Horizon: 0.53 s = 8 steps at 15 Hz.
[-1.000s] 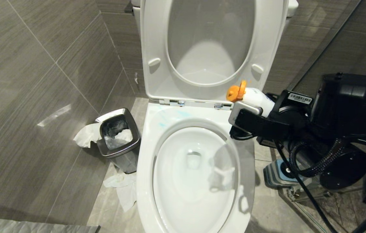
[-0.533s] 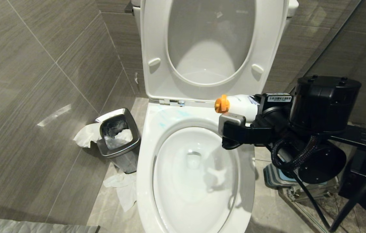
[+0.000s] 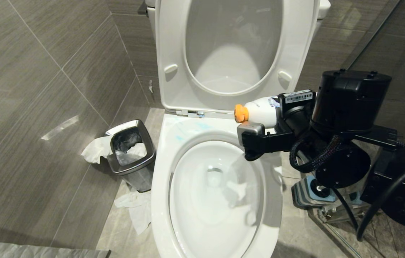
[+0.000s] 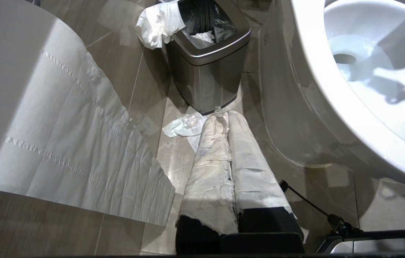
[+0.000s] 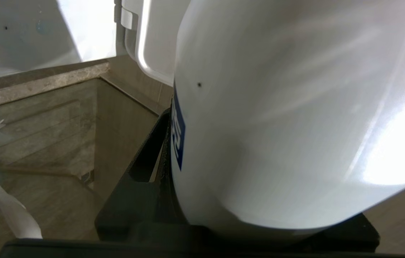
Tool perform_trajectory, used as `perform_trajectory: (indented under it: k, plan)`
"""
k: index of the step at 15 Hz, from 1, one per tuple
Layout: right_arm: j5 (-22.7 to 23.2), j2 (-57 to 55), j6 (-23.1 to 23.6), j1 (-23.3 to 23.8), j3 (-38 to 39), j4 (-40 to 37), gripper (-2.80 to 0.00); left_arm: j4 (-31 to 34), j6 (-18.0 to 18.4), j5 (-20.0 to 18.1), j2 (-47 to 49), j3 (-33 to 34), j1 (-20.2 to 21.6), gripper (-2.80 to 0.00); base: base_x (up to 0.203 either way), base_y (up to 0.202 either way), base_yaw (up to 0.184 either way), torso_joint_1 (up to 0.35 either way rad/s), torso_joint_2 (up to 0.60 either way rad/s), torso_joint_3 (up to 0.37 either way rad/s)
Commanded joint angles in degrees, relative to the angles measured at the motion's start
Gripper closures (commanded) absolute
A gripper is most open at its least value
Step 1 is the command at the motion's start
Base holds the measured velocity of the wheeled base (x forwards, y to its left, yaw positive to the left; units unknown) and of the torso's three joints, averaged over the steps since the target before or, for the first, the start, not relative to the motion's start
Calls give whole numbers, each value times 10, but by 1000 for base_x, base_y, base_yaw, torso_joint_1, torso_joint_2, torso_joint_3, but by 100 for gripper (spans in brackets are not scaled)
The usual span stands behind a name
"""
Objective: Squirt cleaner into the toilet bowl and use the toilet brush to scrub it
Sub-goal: Pour in the cleaning agent
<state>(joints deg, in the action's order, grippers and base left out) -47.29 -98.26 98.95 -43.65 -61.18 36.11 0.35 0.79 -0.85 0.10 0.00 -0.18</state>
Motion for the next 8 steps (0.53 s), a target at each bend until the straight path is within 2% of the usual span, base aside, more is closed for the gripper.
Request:
perform_trajectory:
  k: [1, 3, 8]
  plan:
    - [-2, -10, 25, -1, -3, 2, 0, 0, 0, 0, 0, 1, 0, 0, 0, 0, 0, 0, 0, 0]
    - [-2, -10, 70, -1, -5, 3, 0, 0, 1, 0, 0, 1, 0, 0, 0, 0, 0, 0, 0, 0]
    - [-2, -15, 125, -6, -10, 2, 0, 0, 1, 0, 0, 2, 0, 0, 0, 0, 0, 0, 0, 0]
